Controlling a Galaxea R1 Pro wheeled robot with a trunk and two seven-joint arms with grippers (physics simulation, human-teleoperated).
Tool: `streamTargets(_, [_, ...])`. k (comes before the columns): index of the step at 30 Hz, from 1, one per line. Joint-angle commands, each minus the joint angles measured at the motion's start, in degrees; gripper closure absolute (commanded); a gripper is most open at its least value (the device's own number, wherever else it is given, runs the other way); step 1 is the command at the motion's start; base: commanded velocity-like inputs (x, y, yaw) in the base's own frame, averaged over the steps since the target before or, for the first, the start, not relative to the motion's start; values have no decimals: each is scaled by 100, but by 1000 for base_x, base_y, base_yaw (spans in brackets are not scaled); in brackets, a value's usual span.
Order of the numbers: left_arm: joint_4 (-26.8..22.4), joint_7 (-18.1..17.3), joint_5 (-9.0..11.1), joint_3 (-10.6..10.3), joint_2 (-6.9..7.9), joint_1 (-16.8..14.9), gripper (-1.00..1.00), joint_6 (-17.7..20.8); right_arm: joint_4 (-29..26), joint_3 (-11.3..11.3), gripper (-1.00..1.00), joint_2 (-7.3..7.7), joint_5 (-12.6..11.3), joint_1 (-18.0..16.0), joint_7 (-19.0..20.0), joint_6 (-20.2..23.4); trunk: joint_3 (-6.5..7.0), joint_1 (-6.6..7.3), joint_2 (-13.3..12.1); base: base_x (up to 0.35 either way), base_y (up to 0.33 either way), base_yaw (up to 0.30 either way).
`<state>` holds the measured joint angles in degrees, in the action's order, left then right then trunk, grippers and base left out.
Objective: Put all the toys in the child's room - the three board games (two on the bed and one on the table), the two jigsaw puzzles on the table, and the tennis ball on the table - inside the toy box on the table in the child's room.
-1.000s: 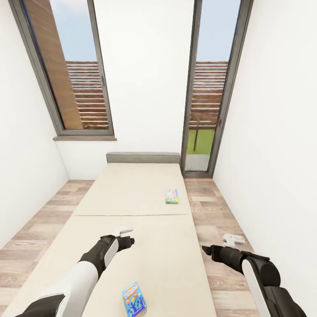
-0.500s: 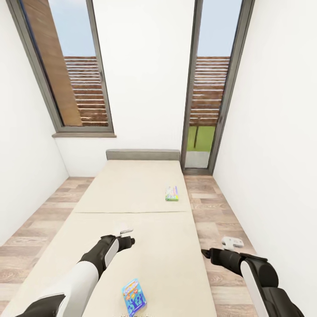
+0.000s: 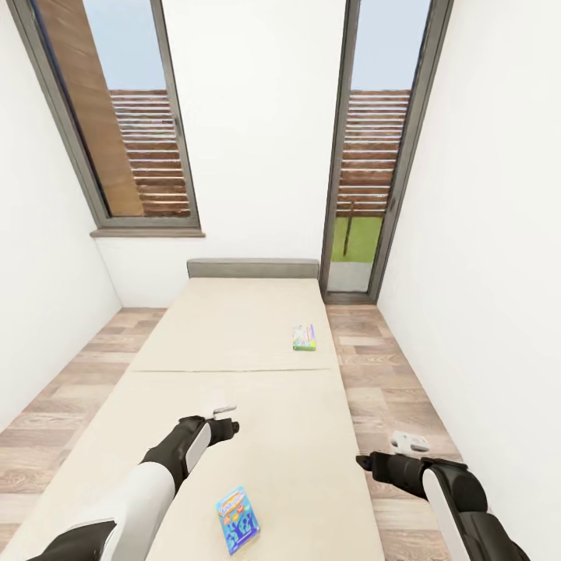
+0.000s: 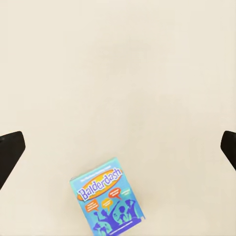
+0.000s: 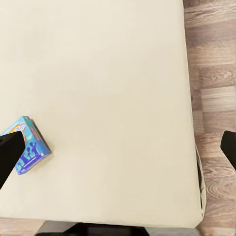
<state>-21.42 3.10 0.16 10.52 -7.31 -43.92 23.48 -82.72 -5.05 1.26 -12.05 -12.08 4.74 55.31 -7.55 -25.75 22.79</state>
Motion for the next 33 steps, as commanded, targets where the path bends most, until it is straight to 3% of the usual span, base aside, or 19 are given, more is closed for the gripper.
streamTargets(1, [-12, 16, 3, 23, -4, -3, -100, 31, 55, -19, -100, 1, 2, -5, 50, 38, -22, -3, 13, 0, 0, 0])
streamTargets(21, [-68, -32, 5, 13, 8, -3, -100, 77, 190, -63, -100, 66, 33, 3, 37, 34, -210, -3, 13, 0, 0, 0])
streamTargets(33, [-73, -3, 1, -2, 15, -3, -100, 15, 175, -10, -100, 15, 49, 3, 32, 66, -323, -3, 13, 0, 0, 0])
